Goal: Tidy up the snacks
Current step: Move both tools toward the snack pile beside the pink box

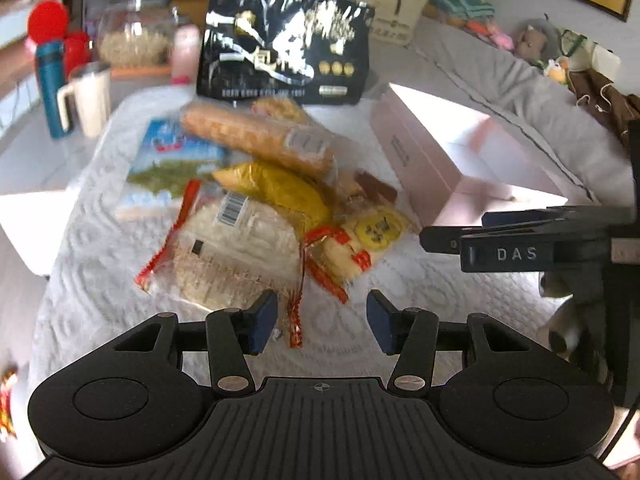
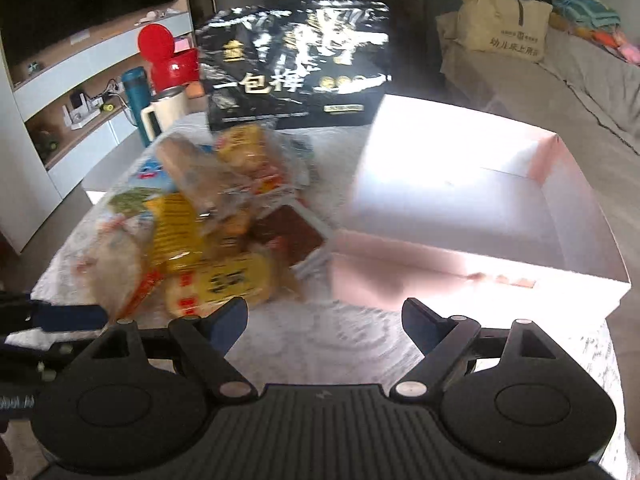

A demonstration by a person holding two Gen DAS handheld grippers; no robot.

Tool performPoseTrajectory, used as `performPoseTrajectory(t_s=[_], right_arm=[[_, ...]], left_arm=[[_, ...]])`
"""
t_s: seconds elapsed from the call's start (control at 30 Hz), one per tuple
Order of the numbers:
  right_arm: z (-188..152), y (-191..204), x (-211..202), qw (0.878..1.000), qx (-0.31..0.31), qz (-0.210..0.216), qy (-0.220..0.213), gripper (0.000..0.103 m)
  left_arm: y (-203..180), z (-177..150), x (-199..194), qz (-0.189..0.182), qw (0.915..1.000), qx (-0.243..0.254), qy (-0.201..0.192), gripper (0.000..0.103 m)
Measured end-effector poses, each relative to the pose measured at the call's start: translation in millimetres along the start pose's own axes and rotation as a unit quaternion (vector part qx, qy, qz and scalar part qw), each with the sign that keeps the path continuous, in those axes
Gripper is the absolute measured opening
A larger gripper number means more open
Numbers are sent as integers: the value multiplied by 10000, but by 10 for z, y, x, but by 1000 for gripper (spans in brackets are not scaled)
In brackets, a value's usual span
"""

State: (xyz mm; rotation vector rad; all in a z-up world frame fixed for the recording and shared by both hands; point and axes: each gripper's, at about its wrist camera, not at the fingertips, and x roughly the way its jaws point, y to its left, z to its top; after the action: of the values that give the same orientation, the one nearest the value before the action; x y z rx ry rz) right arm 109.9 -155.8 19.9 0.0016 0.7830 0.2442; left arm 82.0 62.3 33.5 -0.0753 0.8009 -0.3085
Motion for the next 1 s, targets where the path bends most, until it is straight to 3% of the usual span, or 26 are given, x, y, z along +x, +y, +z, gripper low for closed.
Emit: performPoseTrajectory(t_s=[0.33, 0.5, 0.63, 0.77, 0.83, 1.0], right_arm=[[251, -242, 454, 9999, 133, 76, -20, 82], [289, -47, 450, 9952, 335, 902, 174, 82], [261, 286, 457, 9943, -29, 1040, 233, 82], [185, 402, 388, 9962, -472, 729, -51, 83], [166, 335, 366, 9973, -408, 602, -66, 83], [176, 223, 267, 9988, -279, 401, -21, 83]], left_arm=[[293, 179, -60, 525, 9968, -450, -390, 54], [541, 202, -125, 963, 9905, -815, -548, 54], [675, 227, -56, 1030, 9875, -1068, -527, 54], [770, 264, 115, 992, 9851, -1313, -500, 55], [795, 257, 135, 871, 9841, -1453, -539, 55], [647, 227, 92, 132, 9918, -1247, -244, 54]])
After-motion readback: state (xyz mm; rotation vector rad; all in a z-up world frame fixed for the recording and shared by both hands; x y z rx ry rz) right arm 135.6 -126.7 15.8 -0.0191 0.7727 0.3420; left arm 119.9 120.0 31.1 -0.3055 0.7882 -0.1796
